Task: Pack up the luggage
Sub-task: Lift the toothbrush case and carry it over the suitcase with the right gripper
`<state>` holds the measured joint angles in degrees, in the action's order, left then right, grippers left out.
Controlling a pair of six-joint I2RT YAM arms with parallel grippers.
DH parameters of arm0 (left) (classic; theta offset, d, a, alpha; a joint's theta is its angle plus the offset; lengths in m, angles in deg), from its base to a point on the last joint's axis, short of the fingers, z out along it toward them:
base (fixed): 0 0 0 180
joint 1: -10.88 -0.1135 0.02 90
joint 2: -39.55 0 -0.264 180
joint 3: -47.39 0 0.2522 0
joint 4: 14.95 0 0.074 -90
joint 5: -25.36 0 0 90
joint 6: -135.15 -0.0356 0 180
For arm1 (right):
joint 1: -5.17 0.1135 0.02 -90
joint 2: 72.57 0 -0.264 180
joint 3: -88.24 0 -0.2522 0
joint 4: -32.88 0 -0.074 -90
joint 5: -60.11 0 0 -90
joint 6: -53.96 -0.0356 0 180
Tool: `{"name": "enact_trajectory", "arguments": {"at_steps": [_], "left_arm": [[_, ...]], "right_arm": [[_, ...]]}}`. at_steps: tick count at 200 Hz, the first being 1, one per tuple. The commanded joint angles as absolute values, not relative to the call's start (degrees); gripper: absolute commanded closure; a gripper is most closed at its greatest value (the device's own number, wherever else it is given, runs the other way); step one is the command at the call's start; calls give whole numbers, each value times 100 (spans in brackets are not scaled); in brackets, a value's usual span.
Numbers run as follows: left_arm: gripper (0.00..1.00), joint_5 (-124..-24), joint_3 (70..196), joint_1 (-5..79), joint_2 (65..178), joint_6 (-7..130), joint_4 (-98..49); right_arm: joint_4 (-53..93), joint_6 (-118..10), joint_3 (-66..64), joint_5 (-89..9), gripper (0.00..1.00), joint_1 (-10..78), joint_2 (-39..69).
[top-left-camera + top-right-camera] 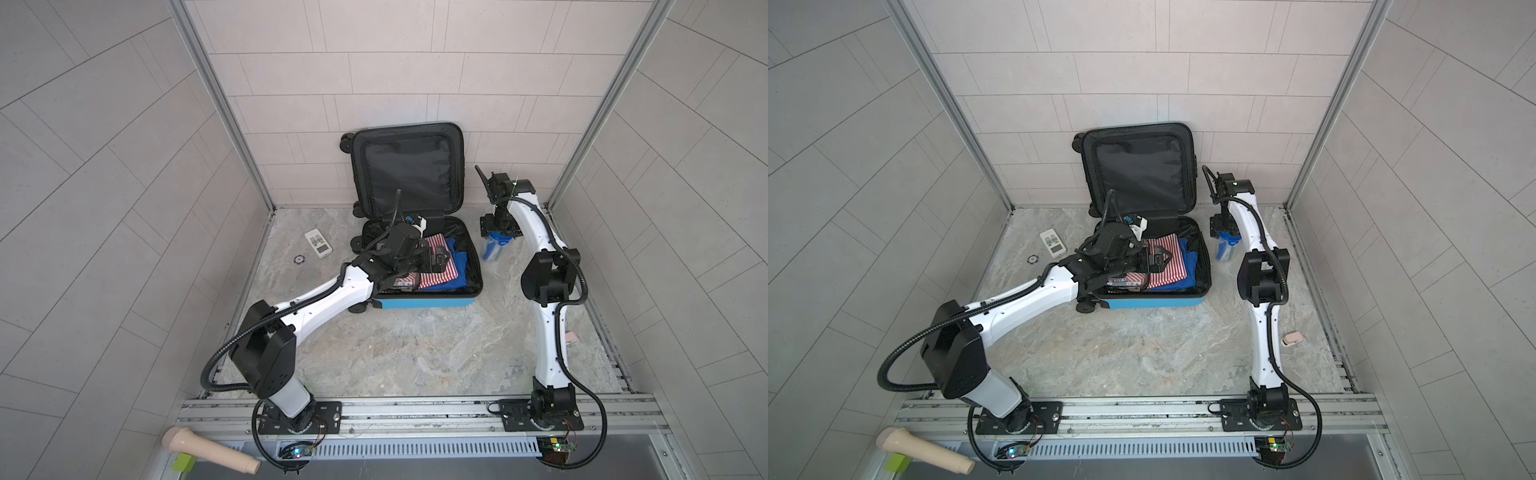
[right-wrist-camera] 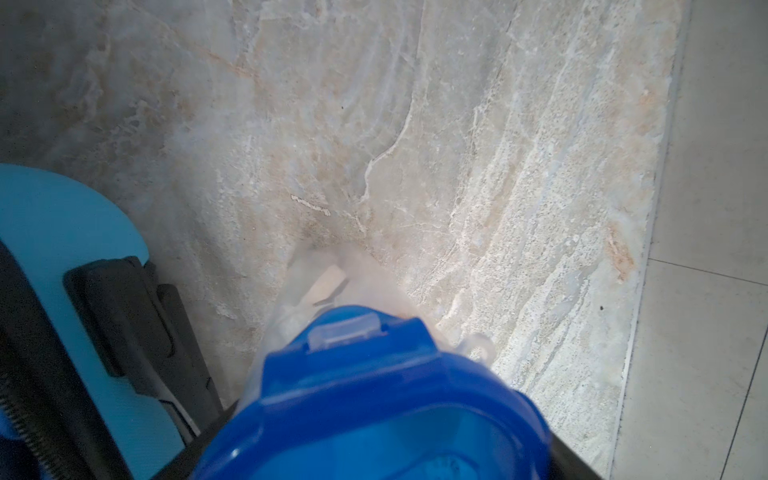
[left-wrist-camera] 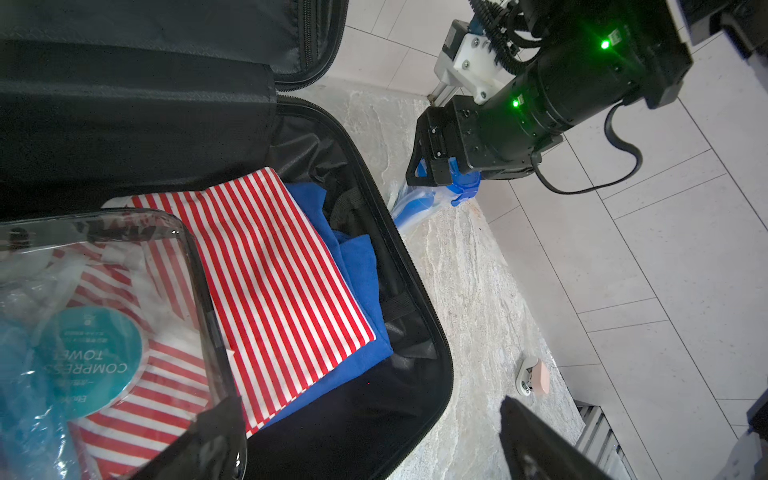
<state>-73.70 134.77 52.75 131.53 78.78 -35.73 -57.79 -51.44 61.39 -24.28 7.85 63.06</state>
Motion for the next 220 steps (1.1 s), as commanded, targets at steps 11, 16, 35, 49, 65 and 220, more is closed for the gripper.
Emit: {"name": "enact_trajectory", "arguments": {"at_steps": [11, 16, 35, 49, 65, 220], "left_arm": [[0, -7382, 13343, 5095, 12775, 7991, -3443], [0, -7382, 13345, 5081, 12756, 7983, -3462], [0, -7376, 13331, 5035, 12728, 7982, -3501], [0, -7368, 13332, 5009, 12718, 8004, -3554], [0, -7361, 13339, 4961, 12727, 8017, -3663], [0, -7486, 12538, 4257, 11874, 8135, -4095]], "right_arm": [[-5979, -5270, 6238, -2245, 16, 765, 5768], [-5972, -5295, 6226, -2228, 16, 772, 5689], [-5875, -5397, 6090, -2135, 18, 780, 5310], [-5744, -5449, 5898, -2064, 19, 786, 4961], [-5566, -5504, 5597, -2070, 20, 824, 4553], [-5534, -5000, 3706, -4147, 31, 2824, 3307]]}}
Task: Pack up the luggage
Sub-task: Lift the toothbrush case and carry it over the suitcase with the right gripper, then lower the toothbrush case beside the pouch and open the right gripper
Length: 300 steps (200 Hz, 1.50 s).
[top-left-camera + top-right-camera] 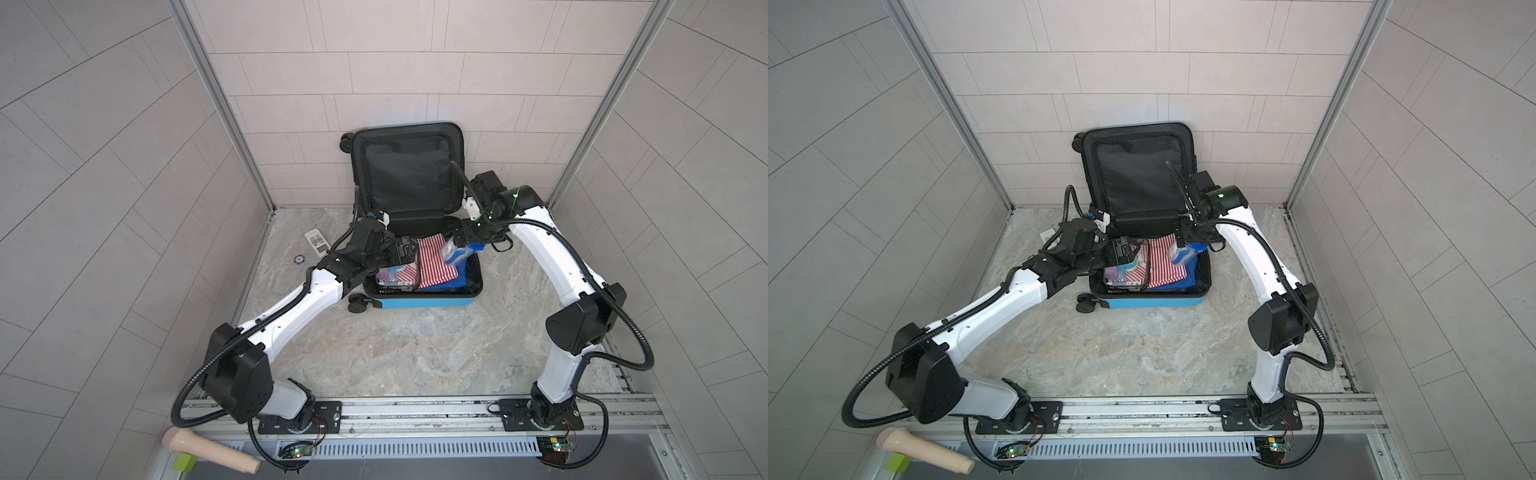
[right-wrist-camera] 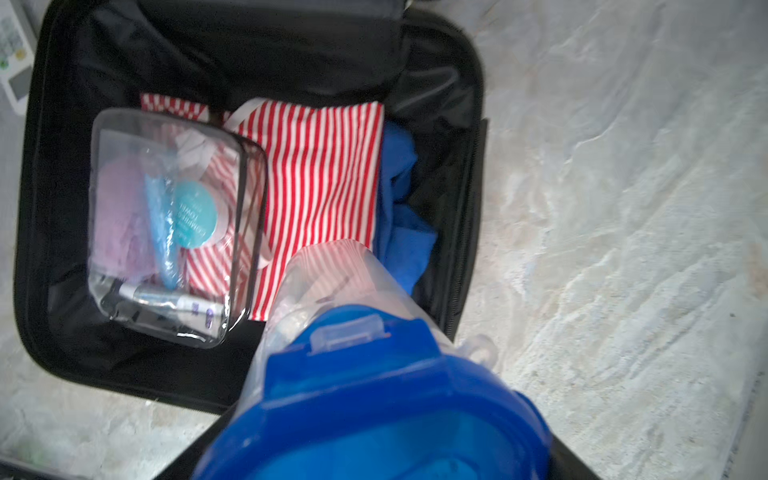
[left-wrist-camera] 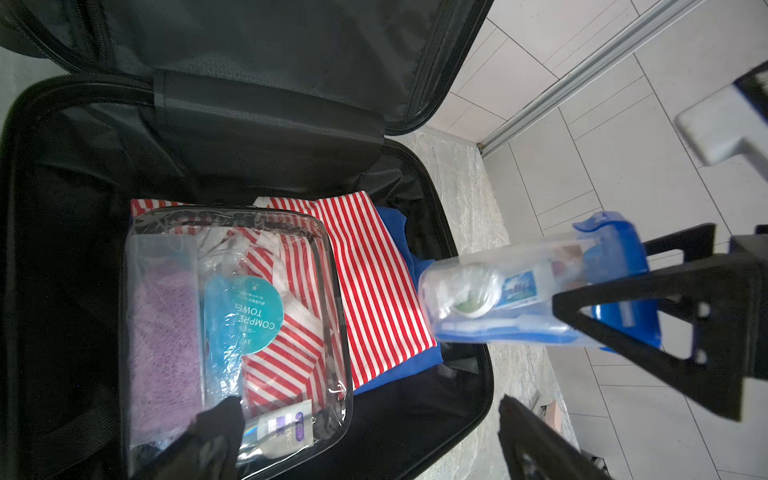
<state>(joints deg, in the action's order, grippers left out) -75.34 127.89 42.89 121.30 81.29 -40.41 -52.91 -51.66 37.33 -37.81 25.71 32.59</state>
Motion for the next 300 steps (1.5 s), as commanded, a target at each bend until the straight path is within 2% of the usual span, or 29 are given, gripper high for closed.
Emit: {"name": "enact_trajectory", "arguments": {"at_steps": [1, 96, 124, 160, 189, 233, 300], "left_arm": [[0, -7484, 12525, 4254, 11865, 8140, -4094], [0, -7412, 12154, 4252, 11505, 8268, -3864], [0, -7404, 12147, 4255, 11522, 8301, -3874], [0, -7370, 12095, 4252, 11460, 8366, -3895], [0, -7338, 12031, 4257, 11387, 8416, -3911], [0, -7328, 12007, 4254, 11355, 8434, -4035], [0, -7229, 12032, 4259, 11220, 8340, -4205]], "right_arm": [[-5537, -4988, 3706, -4161, 31, 2831, 3311], [-5858, -4806, 4181, -4300, 32, 3132, 4460], [-5852, -4849, 4747, -4333, 27, 3136, 4933], [-5841, -4995, 5593, -4377, 10, 3097, 5574], [-5682, -5197, 6073, -4493, 1, 3023, 5951], [-5015, -5683, 6160, -4713, 1, 2816, 6024], [-4592, -5969, 6309, -4281, 1, 2723, 5693]]}}
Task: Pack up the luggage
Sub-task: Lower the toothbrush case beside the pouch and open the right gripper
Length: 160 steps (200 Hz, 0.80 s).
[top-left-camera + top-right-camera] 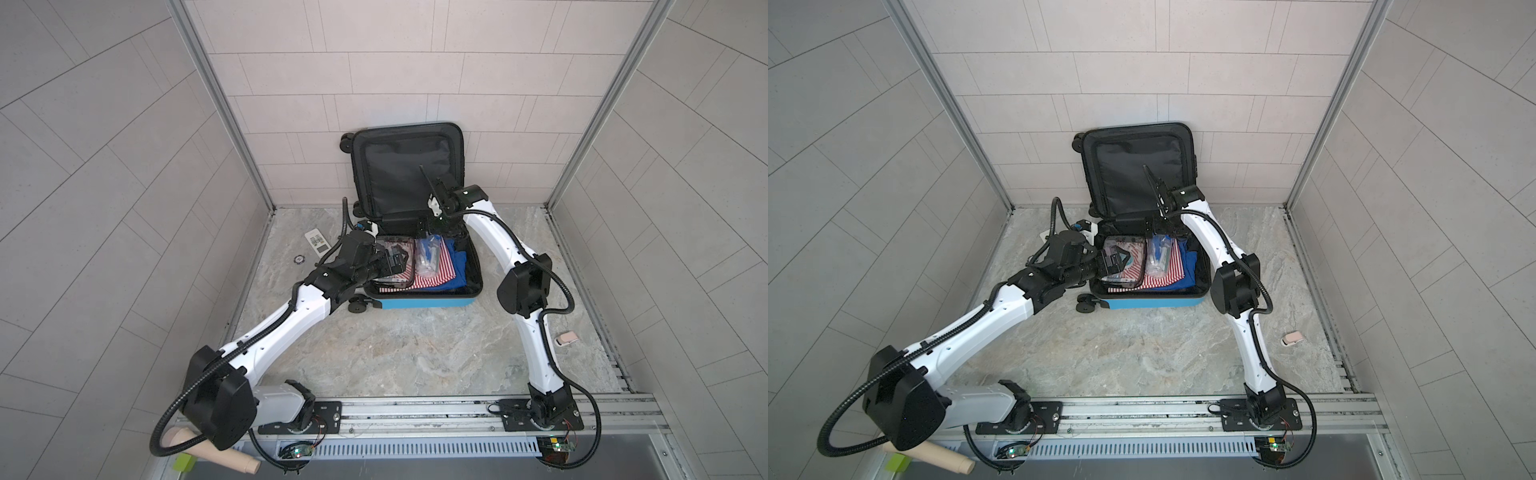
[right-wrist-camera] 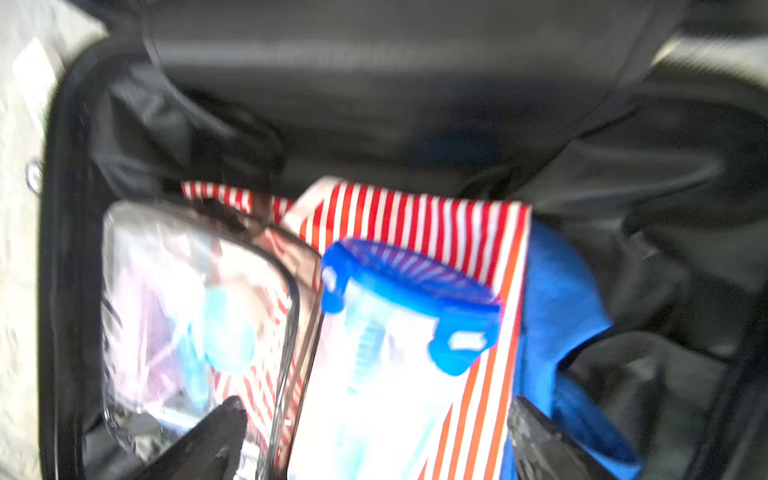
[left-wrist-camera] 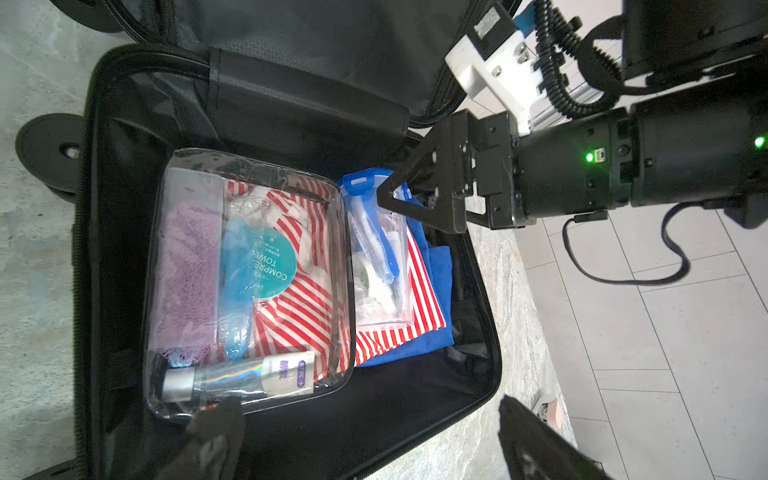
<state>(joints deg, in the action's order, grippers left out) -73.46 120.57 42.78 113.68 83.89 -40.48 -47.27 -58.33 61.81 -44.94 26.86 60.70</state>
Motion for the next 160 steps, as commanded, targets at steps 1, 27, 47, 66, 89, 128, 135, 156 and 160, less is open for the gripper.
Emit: {"name": "enact_trajectory", "arguments": {"at_steps": [1, 27, 47, 66, 89, 128, 135, 156, 160], "left_arm": [[0, -7220, 12031, 4255, 11217, 8335, -4210], [0, -7131, 12031, 4187, 11140, 8234, -4322], [0, -7202, 12032, 3942, 11094, 8207, -4461], [0, -7349, 12029, 3624, 11095, 8198, -4610], [2, -7456, 12014, 3330, 11110, 8158, -4789], [4, -7596, 11903, 3138, 11183, 8162, -4789], [4, -7618, 11894, 3114, 11197, 8171, -4770], [4, -7694, 11896, 3029, 11147, 8180, -4717], [4, -7695, 11897, 3011, 11132, 8188, -4711]], "right_arm": [[-4592, -5964, 6308, -4277, 1, 2723, 5683], [-4615, -5872, 5976, -4142, 10, 2816, 5329], [-4457, -5817, 5386, -4067, 24, 2985, 4934], [-4303, -5754, 4811, -3919, 35, 3221, 4582], [-4005, -5783, 4065, -3867, 43, 3454, 4271], [-3325, -5989, 2863, -3884, 49, 3573, 4102], [-3276, -6024, 2756, -3870, 51, 3576, 4154], [-3186, -6074, 2590, -3844, 54, 3575, 4312], [-3186, -6077, 2584, -3830, 54, 3572, 4338]]}}
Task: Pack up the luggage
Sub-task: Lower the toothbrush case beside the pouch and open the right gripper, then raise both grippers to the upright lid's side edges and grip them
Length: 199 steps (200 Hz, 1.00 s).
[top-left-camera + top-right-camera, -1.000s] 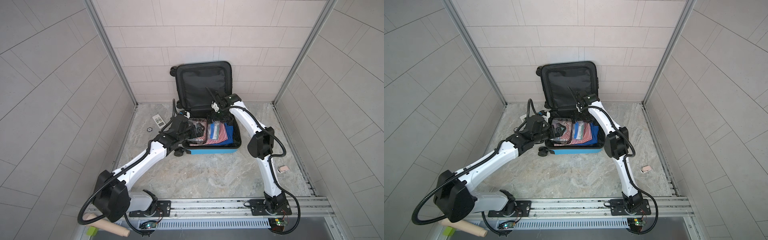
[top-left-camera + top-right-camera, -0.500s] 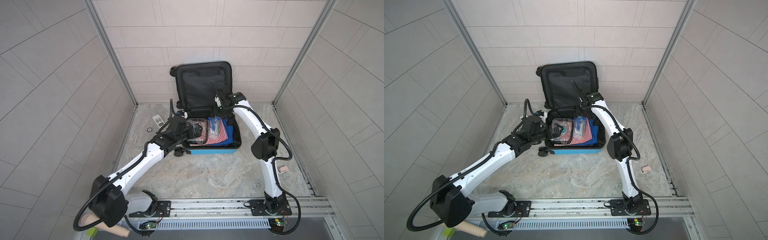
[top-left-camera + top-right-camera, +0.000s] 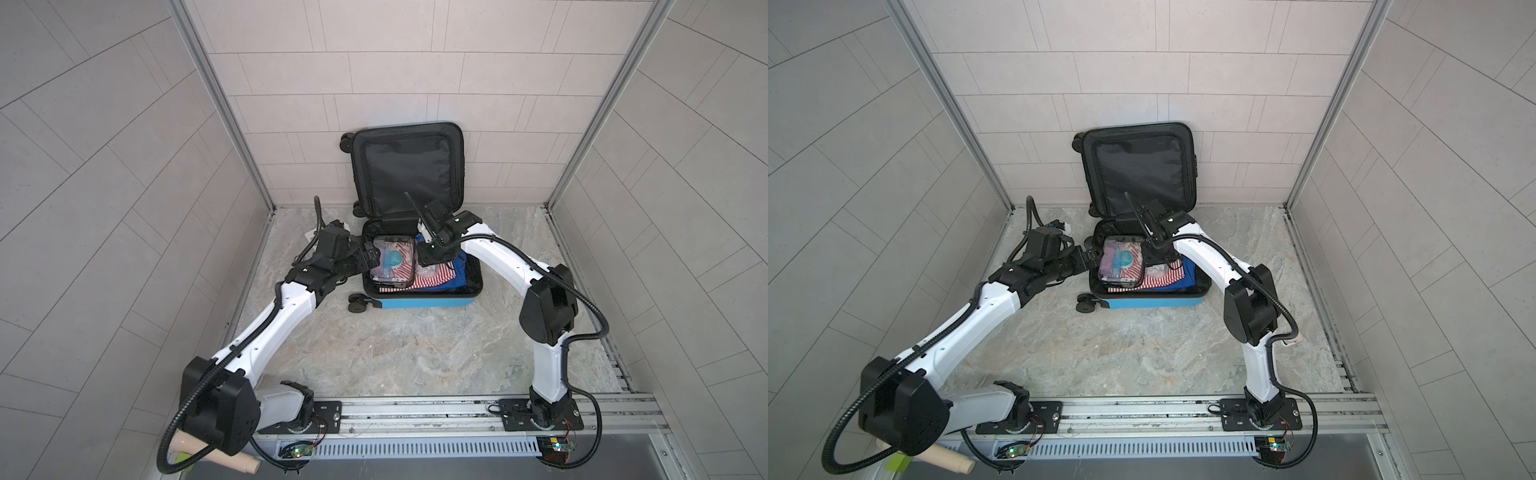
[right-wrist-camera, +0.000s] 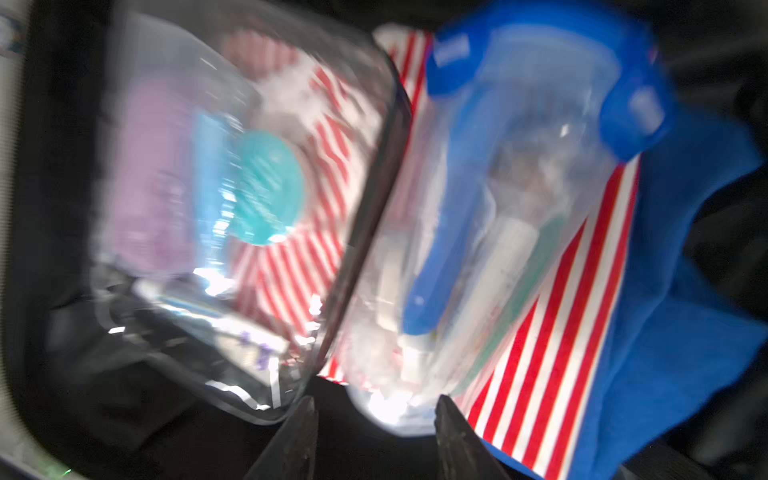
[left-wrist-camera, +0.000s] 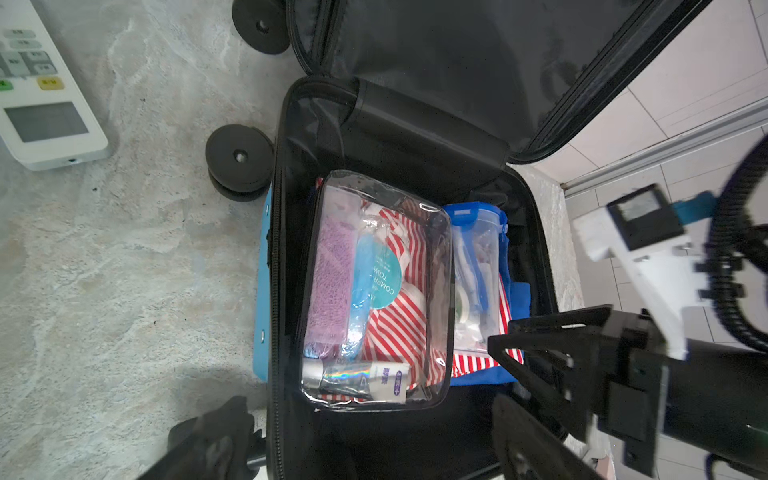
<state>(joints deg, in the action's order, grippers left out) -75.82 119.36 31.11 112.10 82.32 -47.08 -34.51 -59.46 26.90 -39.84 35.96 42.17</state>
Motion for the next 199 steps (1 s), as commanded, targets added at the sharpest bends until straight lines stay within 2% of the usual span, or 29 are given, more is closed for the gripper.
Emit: {"name": "enact_trajectory", "arguments": {"at_steps": [1, 34, 56, 71, 94, 103, 151, 199], "left_arm": [[4, -7694, 11902, 3003, 11129, 8188, -4709], [4, -7604, 12092, 2859, 10905, 8039, -4789], [4, -7417, 12343, 2814, 10754, 7830, -4947], [1, -7257, 12486, 2802, 10685, 7661, -4989], [0, -7005, 12801, 2797, 10709, 7411, -5040], [0, -6944, 12953, 2790, 10743, 7300, -5050], [0, -6893, 14139, 2756, 11254, 6859, -5198], [0, -6523, 14465, 2758, 11179, 6345, -4650]], "right_arm": [[-3186, -6075, 2582, -3827, 54, 3574, 4337], [-3177, -6075, 2615, -3754, 55, 3574, 4165], [-3164, -6031, 2650, -3635, 51, 3574, 3878], [-3151, -5977, 2609, -3482, 41, 3575, 3631], [-3091, -5807, 2573, -3147, 20, 3553, 3171], [-3081, -5761, 2595, -2979, 16, 3523, 3001], [-3016, -5652, 3041, -2527, 11, 3128, 2344], [-2519, -5802, 3155, -1946, 5, 2807, 1833]]}}
